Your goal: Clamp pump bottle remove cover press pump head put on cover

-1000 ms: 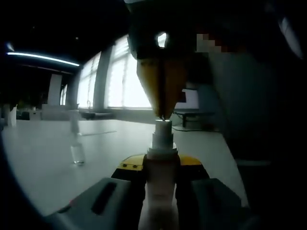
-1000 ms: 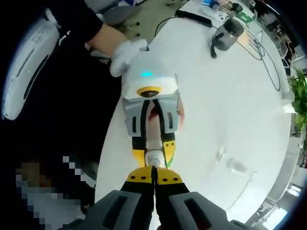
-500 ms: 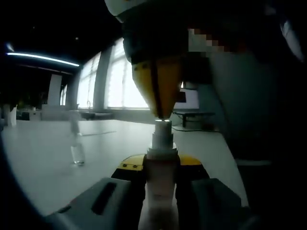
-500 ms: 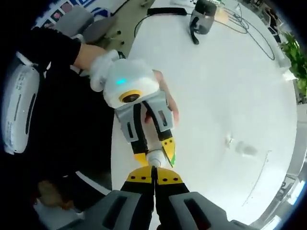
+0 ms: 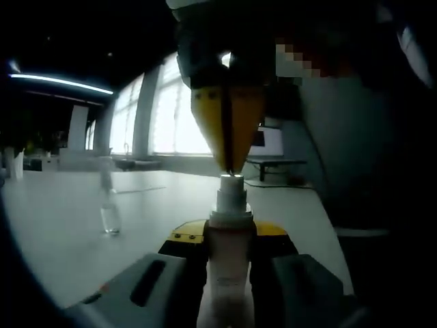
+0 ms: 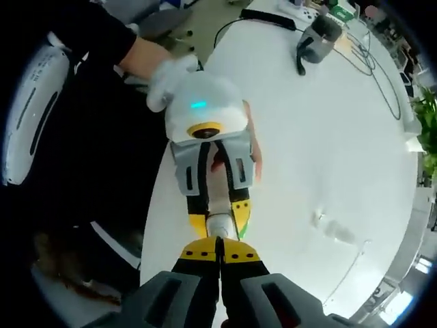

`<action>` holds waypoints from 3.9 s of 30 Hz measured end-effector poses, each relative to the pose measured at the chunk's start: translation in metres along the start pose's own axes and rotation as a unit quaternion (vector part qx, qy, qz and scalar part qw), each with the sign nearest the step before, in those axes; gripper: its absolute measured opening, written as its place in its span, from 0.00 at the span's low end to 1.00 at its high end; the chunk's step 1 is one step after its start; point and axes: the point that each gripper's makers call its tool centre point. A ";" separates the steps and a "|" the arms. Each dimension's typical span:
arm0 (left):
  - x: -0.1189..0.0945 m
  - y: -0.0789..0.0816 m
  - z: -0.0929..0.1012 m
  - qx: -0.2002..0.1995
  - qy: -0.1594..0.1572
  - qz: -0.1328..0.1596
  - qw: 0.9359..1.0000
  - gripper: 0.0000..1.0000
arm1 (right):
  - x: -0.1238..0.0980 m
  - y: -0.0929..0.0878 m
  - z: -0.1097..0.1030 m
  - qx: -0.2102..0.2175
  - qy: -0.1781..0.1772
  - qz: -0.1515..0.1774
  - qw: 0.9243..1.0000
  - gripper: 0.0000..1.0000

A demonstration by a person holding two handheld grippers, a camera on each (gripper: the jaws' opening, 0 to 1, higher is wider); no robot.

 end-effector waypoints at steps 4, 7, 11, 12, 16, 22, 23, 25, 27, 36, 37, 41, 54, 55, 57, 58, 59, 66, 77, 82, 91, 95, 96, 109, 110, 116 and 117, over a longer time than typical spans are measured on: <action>0.000 0.000 0.000 -0.001 -0.001 0.000 1.000 0.13 | 0.003 0.000 0.002 -0.017 -0.010 -0.001 1.000 0.00; 0.000 0.000 0.000 0.000 -0.001 0.000 1.000 0.13 | 0.002 0.000 0.003 -0.015 -0.010 0.001 1.000 0.00; 0.000 0.000 0.000 0.000 0.000 0.000 1.000 0.13 | -0.001 -0.001 0.004 -0.009 -0.007 0.010 1.000 0.00; 0.000 0.000 0.000 0.000 0.000 0.000 1.000 0.13 | -0.003 0.000 0.004 -0.010 -0.004 0.015 1.000 0.00; 0.000 0.000 -0.001 0.001 0.000 0.000 1.000 0.13 | -0.005 0.001 0.005 0.002 0.005 0.024 1.000 0.00; 0.001 0.000 -0.001 0.001 0.000 0.001 1.000 0.13 | -0.004 0.002 0.004 0.002 0.011 0.020 1.000 0.00; 0.001 0.000 -0.001 0.001 0.000 0.001 1.000 0.13 | -0.004 0.002 0.004 -0.001 0.011 0.017 1.000 0.00; 0.001 0.000 -0.001 0.001 0.000 0.001 1.000 0.13 | -0.004 0.002 0.003 -0.008 0.012 0.013 1.000 0.00; 0.001 0.000 -0.001 0.001 0.000 0.001 1.000 0.13 | -0.004 0.003 0.003 -0.017 0.014 0.011 1.000 0.00; 0.001 0.000 -0.001 0.002 0.000 0.001 1.000 0.13 | -0.003 0.003 0.001 -0.050 0.015 0.007 0.999 0.00; 0.001 0.000 -0.001 0.002 0.000 0.001 1.000 0.13 | -0.003 0.002 0.000 -0.049 0.015 0.007 0.999 0.00; 0.001 0.000 -0.001 0.002 0.000 0.001 1.000 0.13 | -0.003 0.002 -0.001 -0.049 0.015 0.008 0.999 0.00; 0.001 0.000 0.000 0.003 0.000 0.001 1.000 0.13 | -0.003 0.002 -0.003 -0.049 0.018 0.008 0.999 0.00; 0.001 0.000 0.000 0.003 0.000 0.001 1.000 0.13 | -0.003 0.002 -0.003 -0.048 0.018 0.008 0.999 0.00; 0.001 0.000 0.000 0.002 0.000 0.001 1.000 0.13 | -0.002 0.001 -0.003 -0.045 0.017 0.008 0.999 0.00; 0.001 0.000 -0.001 0.002 0.000 0.001 1.000 0.13 | -0.002 0.001 -0.002 -0.044 0.017 0.008 0.999 0.00; 0.001 0.000 -0.001 0.003 0.000 0.001 1.000 0.13 | -0.003 0.001 -0.001 -0.044 0.017 0.007 0.999 0.00; 0.001 0.000 0.000 0.003 0.000 0.001 1.000 0.13 | 0.003 0.001 -0.001 -0.048 0.024 0.003 0.999 0.00; 0.000 -0.001 -0.002 0.003 0.000 0.001 1.000 0.13 | -0.004 0.001 -0.001 -0.052 0.021 0.018 0.998 0.00; 0.000 -0.001 -0.002 0.004 0.000 0.001 1.000 0.13 | -0.004 0.001 -0.001 -0.054 0.022 0.014 0.998 0.00; 0.000 0.000 -0.001 0.005 0.000 0.001 1.000 0.13 | -0.004 0.000 -0.001 -0.050 0.017 0.016 0.998 0.00; 0.000 0.000 -0.001 0.005 0.000 0.001 1.000 0.13 | -0.004 0.000 -0.001 -0.048 0.017 0.014 0.999 0.00; 0.000 0.000 -0.001 0.005 0.000 0.001 1.000 0.13 | -0.004 0.000 -0.001 -0.047 0.017 0.014 0.999 0.00; 0.000 0.000 -0.001 0.005 0.000 0.001 1.000 0.13 | -0.004 0.001 0.000 -0.048 0.018 0.014 0.999 0.00; 0.000 0.000 -0.001 0.005 0.000 0.001 1.000 0.13 | -0.004 0.001 0.000 -0.048 0.018 0.014 0.999 0.00; 0.000 0.000 -0.001 0.005 0.000 0.001 1.000 0.13 | -0.004 0.001 0.000 -0.046 0.017 0.015 0.999 0.00; 0.000 0.001 -0.001 0.005 0.000 0.001 1.000 0.13 | -0.004 0.001 0.000 -0.046 0.016 0.015 0.999 0.00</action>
Point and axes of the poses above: the point that each gripper's makers call its tool centre point, and the gripper's own axes: x roughly forward along the fingers, z roughly to its right, y roughly out of its top, and after that the axes turned 14 degrees about z, right-handed
